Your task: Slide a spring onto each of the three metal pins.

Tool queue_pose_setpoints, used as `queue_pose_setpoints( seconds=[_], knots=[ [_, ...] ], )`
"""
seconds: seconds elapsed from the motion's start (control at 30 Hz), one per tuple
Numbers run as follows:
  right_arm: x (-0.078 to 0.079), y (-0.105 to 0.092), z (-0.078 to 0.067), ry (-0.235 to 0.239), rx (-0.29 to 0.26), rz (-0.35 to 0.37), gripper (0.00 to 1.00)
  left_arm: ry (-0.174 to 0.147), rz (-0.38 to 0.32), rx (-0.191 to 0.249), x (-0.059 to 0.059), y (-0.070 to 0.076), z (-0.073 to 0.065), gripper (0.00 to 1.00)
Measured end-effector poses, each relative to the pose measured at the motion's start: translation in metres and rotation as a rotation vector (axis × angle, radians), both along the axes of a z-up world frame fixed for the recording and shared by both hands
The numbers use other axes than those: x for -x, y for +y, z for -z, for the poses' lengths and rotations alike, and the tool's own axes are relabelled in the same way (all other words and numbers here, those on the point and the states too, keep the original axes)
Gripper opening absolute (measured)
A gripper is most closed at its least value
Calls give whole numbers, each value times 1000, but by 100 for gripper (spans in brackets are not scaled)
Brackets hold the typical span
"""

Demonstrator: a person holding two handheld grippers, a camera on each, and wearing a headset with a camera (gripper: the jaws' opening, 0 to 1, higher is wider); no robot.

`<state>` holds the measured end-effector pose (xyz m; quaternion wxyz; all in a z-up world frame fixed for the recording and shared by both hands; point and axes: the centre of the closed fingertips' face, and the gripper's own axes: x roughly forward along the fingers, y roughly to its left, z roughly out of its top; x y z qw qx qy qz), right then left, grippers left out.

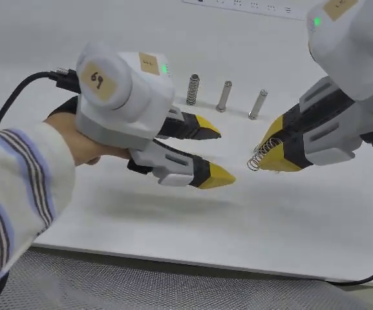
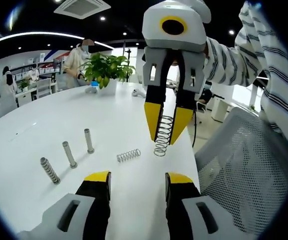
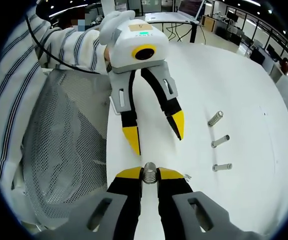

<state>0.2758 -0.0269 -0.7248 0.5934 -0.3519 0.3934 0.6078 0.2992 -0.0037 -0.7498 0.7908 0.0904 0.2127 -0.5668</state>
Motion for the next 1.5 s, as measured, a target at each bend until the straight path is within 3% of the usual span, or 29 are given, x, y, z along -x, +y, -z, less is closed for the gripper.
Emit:
queue_pose_setpoints(
  seconds=[0.03,0.13,0.37,0.5,0.57,0.63,0.7,0.9,1.0,1.07,1.33,1.4,1.5],
  knots=[
    [0,-1,0,0,2,0,8,17,-15,11,-2,3,0,39],
    [-1,-2,1,-1,6,-1,8,2,-52,26,-9,9,-4,36],
    [-6,-5,3,-8,23,-6,8,8,-106,0,-19,21,6,55],
    [-6,-5,4,-7,26,-10,8,46,-115,-7,-18,25,17,65],
    [-7,-5,4,-7,28,-10,8,36,-126,-1,-19,27,18,66],
    [-7,-5,4,-7,31,-10,8,53,-138,20,-20,27,16,65],
    [-7,-6,5,-7,35,-12,8,32,-150,24,-23,27,14,68],
    [-8,-6,6,-8,42,-20,8,11,-190,41,-31,29,11,82],
    [-9,-6,7,-7,41,-19,8,36,-212,54,-33,31,13,90],
    [-10,-5,7,-6,42,-18,8,26,-228,59,-36,33,12,98],
    [-17,-5,9,18,31,7,8,22,-259,64,-41,35,12,98],
    [-21,-5,8,19,36,23,8,37,-274,69,-42,35,13,98],
    [-27,-6,7,38,42,69,8,31,-287,72,-45,36,12,98]
  ],
)
